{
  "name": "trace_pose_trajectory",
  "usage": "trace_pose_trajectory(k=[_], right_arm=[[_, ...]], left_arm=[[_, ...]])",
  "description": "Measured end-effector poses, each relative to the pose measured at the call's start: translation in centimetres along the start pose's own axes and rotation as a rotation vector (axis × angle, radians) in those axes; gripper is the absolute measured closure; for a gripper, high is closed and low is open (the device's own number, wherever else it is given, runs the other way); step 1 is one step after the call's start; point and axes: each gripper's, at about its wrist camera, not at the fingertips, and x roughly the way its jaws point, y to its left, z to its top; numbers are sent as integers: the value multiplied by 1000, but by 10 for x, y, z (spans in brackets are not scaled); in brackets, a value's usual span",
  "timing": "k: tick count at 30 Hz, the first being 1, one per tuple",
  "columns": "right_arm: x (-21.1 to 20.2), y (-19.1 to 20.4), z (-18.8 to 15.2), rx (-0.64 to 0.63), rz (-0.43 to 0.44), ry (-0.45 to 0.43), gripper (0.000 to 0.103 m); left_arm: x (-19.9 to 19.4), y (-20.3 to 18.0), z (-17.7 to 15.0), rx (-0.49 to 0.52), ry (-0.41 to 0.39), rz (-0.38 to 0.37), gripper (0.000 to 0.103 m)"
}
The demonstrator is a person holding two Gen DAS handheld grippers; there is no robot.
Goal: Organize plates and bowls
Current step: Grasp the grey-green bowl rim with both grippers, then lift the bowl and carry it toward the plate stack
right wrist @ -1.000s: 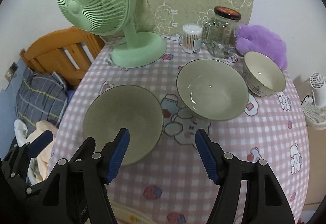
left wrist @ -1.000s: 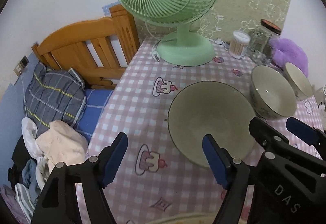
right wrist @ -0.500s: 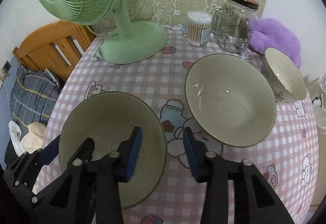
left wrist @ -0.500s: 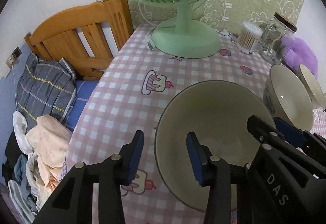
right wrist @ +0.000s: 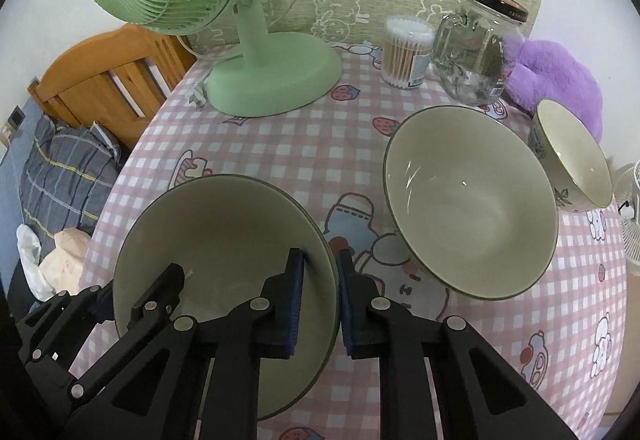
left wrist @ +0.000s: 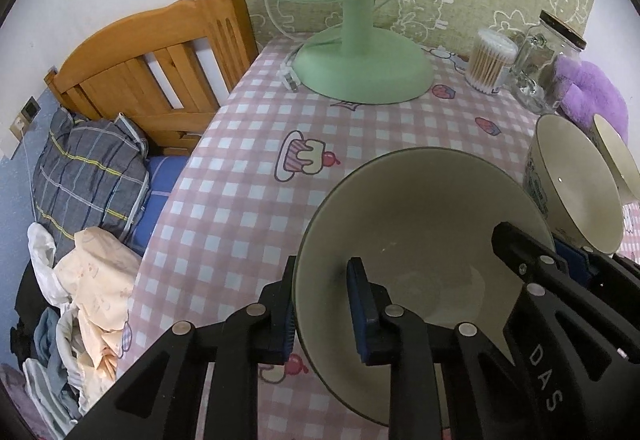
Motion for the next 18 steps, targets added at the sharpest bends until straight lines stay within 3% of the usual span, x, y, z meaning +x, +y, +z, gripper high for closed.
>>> trace_pose_trajectory(k=[18], right_arm=[[-81, -18, -38, 52, -61, -59, 84]], left_arm=[[-71, -18, -31, 65, -68, -72, 82]])
